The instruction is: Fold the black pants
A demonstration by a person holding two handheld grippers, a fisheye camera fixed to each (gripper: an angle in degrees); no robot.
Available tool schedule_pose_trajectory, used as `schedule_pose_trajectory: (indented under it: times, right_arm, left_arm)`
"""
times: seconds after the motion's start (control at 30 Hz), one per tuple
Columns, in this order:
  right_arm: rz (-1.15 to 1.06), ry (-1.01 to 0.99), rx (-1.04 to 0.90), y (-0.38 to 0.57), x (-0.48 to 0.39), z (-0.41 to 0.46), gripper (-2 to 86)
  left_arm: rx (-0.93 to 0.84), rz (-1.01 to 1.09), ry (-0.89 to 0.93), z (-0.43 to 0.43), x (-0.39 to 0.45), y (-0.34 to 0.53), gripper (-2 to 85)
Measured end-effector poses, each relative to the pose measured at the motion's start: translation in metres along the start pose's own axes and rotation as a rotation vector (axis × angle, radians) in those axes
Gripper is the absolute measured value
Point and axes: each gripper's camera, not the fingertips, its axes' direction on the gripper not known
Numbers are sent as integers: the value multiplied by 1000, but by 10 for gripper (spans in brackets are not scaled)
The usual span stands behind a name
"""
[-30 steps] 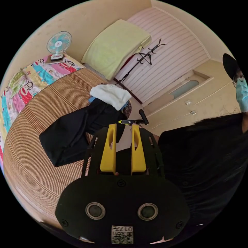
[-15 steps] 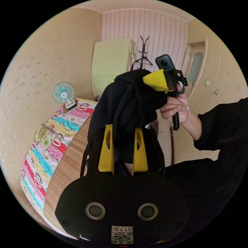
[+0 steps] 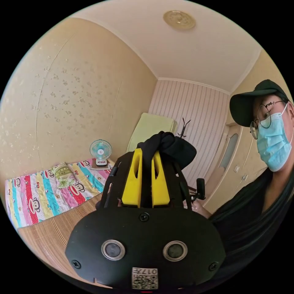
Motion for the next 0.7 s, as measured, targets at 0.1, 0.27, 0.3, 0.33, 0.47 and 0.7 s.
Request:
schedule_pose_trajectory:
  times: [0.1,0.27,0.3,0.33,0.47,0.7]
  right_arm:
    - [26,28,-226,35,-5,80,169]
    - [-271,250,38,6,-115,147,174]
    - [-288,260,99,-3,-124,144,169]
    - [-318,251,207,-22,-138,136,141]
    - [-345,25,466,-101,-159,90,65]
    - [-554,-23,591,-215,-240,82,54]
  left_arm:
    - [49,16,1,-19,15,-25,48]
    - [99,89,-17,-55,40,-64,49]
    - [111,103,-24,-69,45,-73,49]
    - [119,106,-25,-76,46,-77,49]
    - [180,114,-10,-151,42,-105,50]
    - [105,183,-77,-272,11,-170,51]
